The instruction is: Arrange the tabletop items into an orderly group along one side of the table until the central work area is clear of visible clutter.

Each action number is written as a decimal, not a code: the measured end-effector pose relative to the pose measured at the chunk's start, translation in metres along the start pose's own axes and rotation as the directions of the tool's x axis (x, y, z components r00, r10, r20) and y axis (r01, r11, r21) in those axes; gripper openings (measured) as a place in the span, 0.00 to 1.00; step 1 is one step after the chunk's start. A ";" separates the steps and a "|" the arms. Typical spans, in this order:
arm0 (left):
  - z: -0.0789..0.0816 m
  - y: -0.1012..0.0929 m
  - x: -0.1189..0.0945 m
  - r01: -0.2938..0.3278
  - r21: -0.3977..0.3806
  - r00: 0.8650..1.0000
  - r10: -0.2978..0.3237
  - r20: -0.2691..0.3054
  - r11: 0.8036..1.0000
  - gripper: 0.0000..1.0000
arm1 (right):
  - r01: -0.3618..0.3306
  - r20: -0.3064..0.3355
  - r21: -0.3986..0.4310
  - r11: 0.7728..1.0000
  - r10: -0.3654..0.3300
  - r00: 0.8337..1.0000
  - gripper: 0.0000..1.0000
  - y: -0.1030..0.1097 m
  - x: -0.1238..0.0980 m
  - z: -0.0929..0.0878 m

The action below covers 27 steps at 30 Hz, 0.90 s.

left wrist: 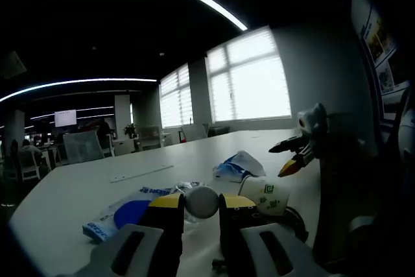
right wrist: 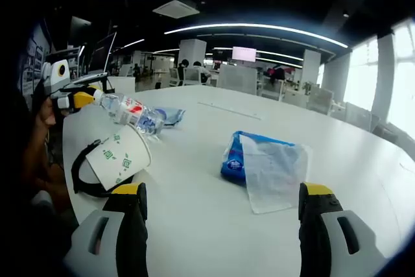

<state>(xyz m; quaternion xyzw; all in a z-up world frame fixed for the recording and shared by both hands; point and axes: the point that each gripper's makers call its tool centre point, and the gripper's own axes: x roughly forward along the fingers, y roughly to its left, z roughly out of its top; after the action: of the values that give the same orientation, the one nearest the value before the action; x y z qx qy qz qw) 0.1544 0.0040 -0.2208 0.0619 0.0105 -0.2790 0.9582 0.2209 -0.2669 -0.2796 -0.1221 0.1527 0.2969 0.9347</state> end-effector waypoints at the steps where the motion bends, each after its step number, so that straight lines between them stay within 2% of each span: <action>1: 0.001 0.000 0.000 0.000 0.003 1.000 0.000 0.001 1.000 0.18 | -0.002 -0.002 0.000 1.000 0.002 1.000 0.94 0.001 0.000 -0.001; 18: 0.017 -0.001 -0.011 -0.002 0.027 1.000 0.001 0.020 1.000 0.18 | -0.005 0.004 0.005 1.000 0.005 1.000 0.94 -0.001 0.002 0.000; 27: 0.026 0.002 -0.010 -0.005 0.035 1.000 0.004 0.029 0.999 0.18 | -0.004 0.004 0.010 1.000 0.004 1.000 0.94 -0.001 0.002 0.000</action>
<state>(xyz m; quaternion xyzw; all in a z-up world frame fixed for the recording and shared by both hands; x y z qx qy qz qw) 0.1466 0.0080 -0.1944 0.0748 -0.0082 -0.2780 0.9576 0.2231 -0.2662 -0.2809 -0.1168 0.1526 0.2982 0.9350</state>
